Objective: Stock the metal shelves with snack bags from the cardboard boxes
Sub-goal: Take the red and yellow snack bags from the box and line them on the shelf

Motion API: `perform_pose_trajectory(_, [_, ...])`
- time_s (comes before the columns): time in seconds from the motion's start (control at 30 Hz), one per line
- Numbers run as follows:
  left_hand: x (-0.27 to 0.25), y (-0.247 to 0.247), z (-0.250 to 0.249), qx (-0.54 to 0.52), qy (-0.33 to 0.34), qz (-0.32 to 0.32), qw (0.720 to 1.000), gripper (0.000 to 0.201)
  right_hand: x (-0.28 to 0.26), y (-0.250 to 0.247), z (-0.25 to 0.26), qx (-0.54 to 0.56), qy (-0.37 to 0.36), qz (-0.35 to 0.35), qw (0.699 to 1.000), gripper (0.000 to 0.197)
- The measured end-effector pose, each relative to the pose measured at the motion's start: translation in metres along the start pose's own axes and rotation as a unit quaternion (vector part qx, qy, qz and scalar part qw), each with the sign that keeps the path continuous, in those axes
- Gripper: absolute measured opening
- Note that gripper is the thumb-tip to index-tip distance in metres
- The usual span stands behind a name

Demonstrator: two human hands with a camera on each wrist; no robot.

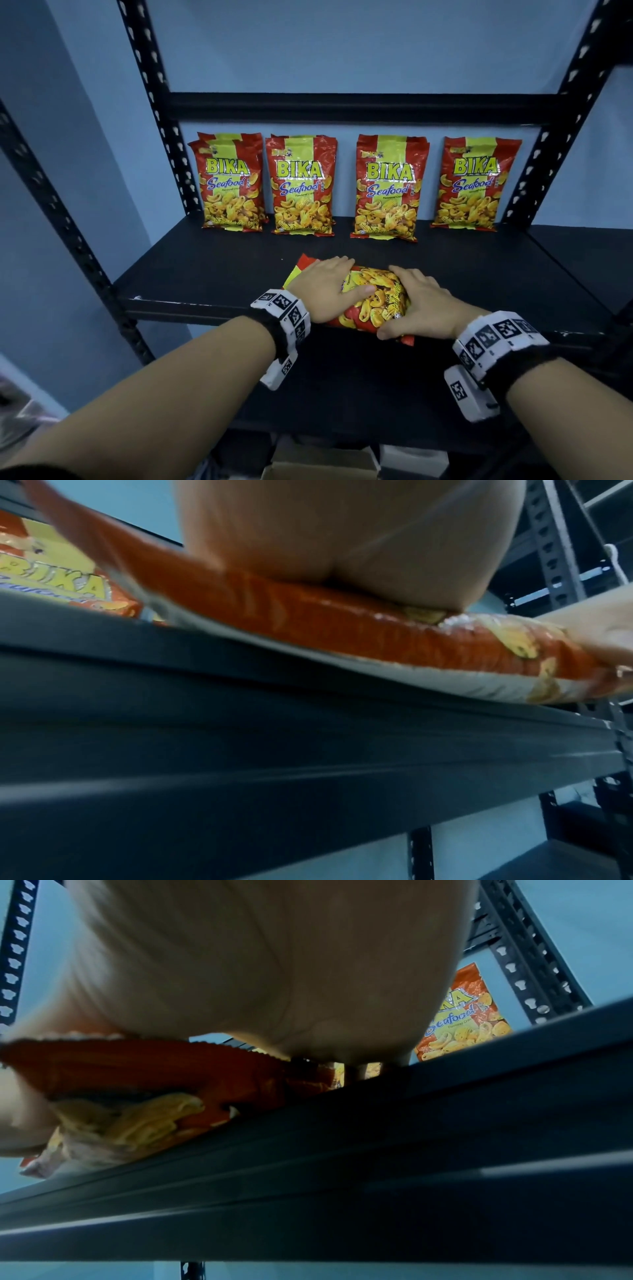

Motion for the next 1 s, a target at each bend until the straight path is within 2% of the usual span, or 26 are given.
perform_pose_trajectory(0.13, [-0.003,0.004,0.031,-0.087,-0.044,0.018,0.995,0.094,-0.002,-0.002,0.003,0.015,0.004,0.006,1.000,0.136])
perform_pose_trajectory(0.23, [-0.002,0.006,0.043,-0.125,-0.053,0.028,0.990,0.101,-0.003,-0.004,0.004,0.018,0.007,0.009,1.000,0.130])
perform_pose_trajectory(0.33, [0.000,0.006,0.050,-0.118,-0.068,0.043,0.990,0.104,-0.005,-0.004,0.004,0.023,0.017,0.014,0.999,0.130])
perform_pose_trajectory(0.43, [-0.001,0.005,0.066,-0.082,-0.094,0.050,0.991,0.109,-0.006,-0.003,0.001,0.030,0.015,0.016,0.999,0.138])
perform_pose_trajectory(0.57, [-0.004,0.002,0.074,-0.075,-0.109,0.063,0.989,0.101,-0.008,-0.001,0.001,0.046,0.018,0.009,0.999,0.144])
perform_pose_trajectory(0.67, [-0.009,-0.008,0.076,-0.131,-0.113,0.068,0.983,0.090,-0.012,-0.001,0.002,0.043,0.024,-0.010,0.999,0.144])
perform_pose_trajectory(0.73, [-0.013,-0.014,0.084,-0.210,-0.128,0.042,0.968,0.082,-0.017,0.002,0.003,0.036,0.032,-0.029,0.998,0.143])
perform_pose_trajectory(0.83, [-0.020,-0.019,0.096,-0.301,-0.144,-0.044,0.942,0.083,-0.022,0.007,0.003,0.013,0.060,-0.061,0.996,0.141])
perform_pose_trajectory(0.93, [-0.027,-0.017,0.102,-0.308,-0.160,-0.094,0.933,0.082,-0.026,0.009,0.010,-0.040,0.100,-0.092,0.990,0.133])
perform_pose_trajectory(1.0, [-0.032,-0.012,0.103,-0.275,-0.166,-0.123,0.939,0.068,-0.030,0.010,0.018,-0.079,0.118,-0.110,0.984,0.126])
Point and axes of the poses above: each hand's wrist, its own x-axis towards the middle knuckle, its own y-axis out of the palm, z = x × y, the point moved 2 cm from there along x, towards the middle knuckle, and after that the axes turned 3 degrees about -y, right-handed, at the moved point
